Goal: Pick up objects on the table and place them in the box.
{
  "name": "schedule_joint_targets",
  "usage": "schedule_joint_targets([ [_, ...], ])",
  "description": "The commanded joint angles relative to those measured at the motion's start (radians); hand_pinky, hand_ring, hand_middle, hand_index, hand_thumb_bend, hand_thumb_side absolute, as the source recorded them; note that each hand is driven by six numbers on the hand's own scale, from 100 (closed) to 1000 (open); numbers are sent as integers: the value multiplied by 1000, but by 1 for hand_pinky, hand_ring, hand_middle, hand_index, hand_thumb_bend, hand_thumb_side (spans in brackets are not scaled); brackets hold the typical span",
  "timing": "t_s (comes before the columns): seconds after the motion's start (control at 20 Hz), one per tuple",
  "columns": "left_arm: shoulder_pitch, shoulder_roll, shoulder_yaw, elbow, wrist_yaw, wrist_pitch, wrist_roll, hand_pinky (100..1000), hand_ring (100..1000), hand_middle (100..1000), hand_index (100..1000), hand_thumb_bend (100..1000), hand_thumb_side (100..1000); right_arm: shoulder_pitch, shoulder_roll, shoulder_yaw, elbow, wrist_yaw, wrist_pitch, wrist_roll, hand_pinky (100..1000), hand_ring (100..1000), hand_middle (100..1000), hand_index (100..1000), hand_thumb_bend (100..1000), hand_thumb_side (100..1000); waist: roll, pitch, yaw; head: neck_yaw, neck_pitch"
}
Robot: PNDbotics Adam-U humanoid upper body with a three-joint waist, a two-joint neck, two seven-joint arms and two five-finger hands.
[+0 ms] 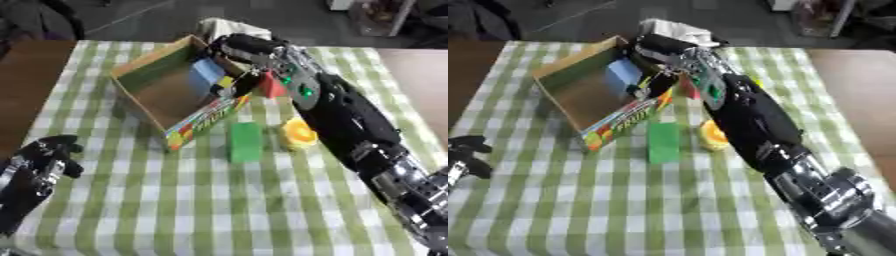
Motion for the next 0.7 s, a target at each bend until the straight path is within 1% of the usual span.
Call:
schedule_joint_targets([
  [0.05,-15,6,-3,-17,1,-1,-3,579,549,652,785,109,571,-15,-3,0,-6,45,-16,-1,771,885,792,853,283,235,3,-16,2,-2,5],
  [0.1,-15,6,-3,-17,1,-1,-2,579,549,652,786,108,571,-14,-2,2,-5,59,-20,-1,772,882,794,866,342,274,2,-16,3,-3,5],
  [0.2,-15,6,-3,-17,2,0,-2,579,549,652,786,108,572,-13,0,6,-4,96,-28,0,775,881,800,883,383,326,1,-17,3,-4,5],
  [0.25,-15,6,-3,-17,1,0,-2,579,549,652,786,108,572,-12,0,7,-5,116,-33,0,777,881,802,889,391,334,1,-17,3,-5,5],
  [0.35,-16,6,-2,-17,1,0,-2,579,549,652,786,109,572,-13,-4,11,-12,156,-44,3,785,883,822,925,437,395,-1,-17,2,-5,5],
  [0.45,-16,7,-2,-17,0,0,-1,579,549,652,786,109,572,-14,-11,13,-22,181,-56,10,787,886,830,933,436,398,-3,-17,1,-4,5],
  [0.5,-15,7,-1,-17,0,1,-1,579,549,653,786,109,572,-14,-16,8,-27,178,-57,10,785,893,831,928,419,381,-4,-17,0,-3,5],
  [0.6,-15,7,-1,-17,-1,1,-1,580,549,653,786,109,572,-17,-33,-7,-34,139,-46,4,783,900,830,921,396,356,-4,-17,-2,-2,5],
  [0.7,-15,8,1,-18,-1,1,1,580,548,653,786,110,571,-25,-61,-29,-36,81,-18,-8,779,906,830,913,367,330,-5,-17,-4,-1,5],
])
